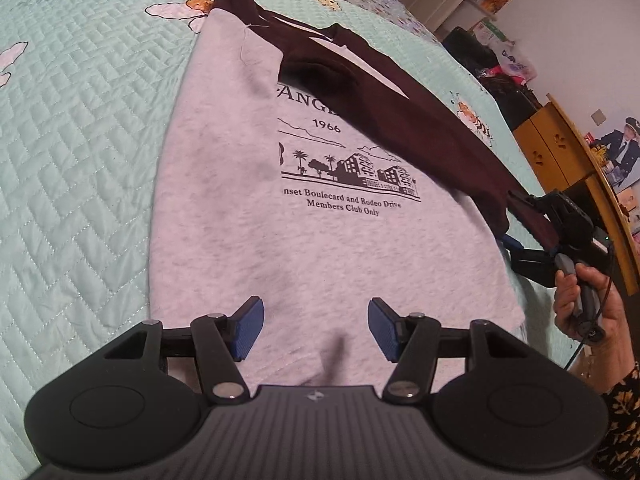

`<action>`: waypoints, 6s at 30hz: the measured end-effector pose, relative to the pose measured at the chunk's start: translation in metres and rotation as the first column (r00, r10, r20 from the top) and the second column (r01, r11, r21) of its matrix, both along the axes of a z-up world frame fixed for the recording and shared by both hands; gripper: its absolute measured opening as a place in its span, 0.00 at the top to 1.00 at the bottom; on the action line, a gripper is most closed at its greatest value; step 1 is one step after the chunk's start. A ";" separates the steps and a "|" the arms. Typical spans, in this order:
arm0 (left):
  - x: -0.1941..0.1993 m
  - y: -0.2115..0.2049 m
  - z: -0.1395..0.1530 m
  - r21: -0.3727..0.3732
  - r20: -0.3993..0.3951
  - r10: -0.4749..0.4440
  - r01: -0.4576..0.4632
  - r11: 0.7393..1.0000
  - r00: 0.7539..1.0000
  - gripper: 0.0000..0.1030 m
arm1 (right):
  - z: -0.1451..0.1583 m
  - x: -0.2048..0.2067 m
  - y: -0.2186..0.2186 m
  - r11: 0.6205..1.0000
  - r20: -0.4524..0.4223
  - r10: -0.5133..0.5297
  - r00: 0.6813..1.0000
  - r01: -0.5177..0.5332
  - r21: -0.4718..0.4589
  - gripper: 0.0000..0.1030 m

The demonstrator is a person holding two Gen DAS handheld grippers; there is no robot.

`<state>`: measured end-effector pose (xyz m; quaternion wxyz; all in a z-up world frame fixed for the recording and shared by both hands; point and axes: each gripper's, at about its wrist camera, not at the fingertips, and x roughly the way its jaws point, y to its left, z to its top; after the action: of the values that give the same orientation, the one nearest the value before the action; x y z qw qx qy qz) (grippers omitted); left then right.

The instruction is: Fold clothes

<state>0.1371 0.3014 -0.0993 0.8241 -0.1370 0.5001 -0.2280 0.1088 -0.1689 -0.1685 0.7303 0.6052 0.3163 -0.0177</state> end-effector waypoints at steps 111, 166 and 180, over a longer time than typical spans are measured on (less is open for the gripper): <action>-0.048 0.099 0.035 -0.168 0.040 0.186 -0.177 0.970 0.982 0.38 | 0.103 -0.118 0.352 -0.204 -0.259 0.954 0.154 -0.302 -0.931 0.32; 0.186 -0.011 0.024 -0.004 0.246 -0.091 0.095 0.995 0.965 0.96 | 0.013 0.114 0.198 0.820 0.129 0.559 0.819 -0.522 -0.235 0.88; 0.158 0.005 0.027 -0.004 0.210 -0.032 0.033 0.999 0.977 0.91 | 0.021 0.093 0.183 0.839 0.107 0.505 0.857 -0.458 -0.295 0.73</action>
<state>0.2955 0.3061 -0.0727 0.8679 -0.1072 0.4117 -0.2565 0.2023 0.0140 -0.1479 0.8093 0.4041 0.3861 0.1807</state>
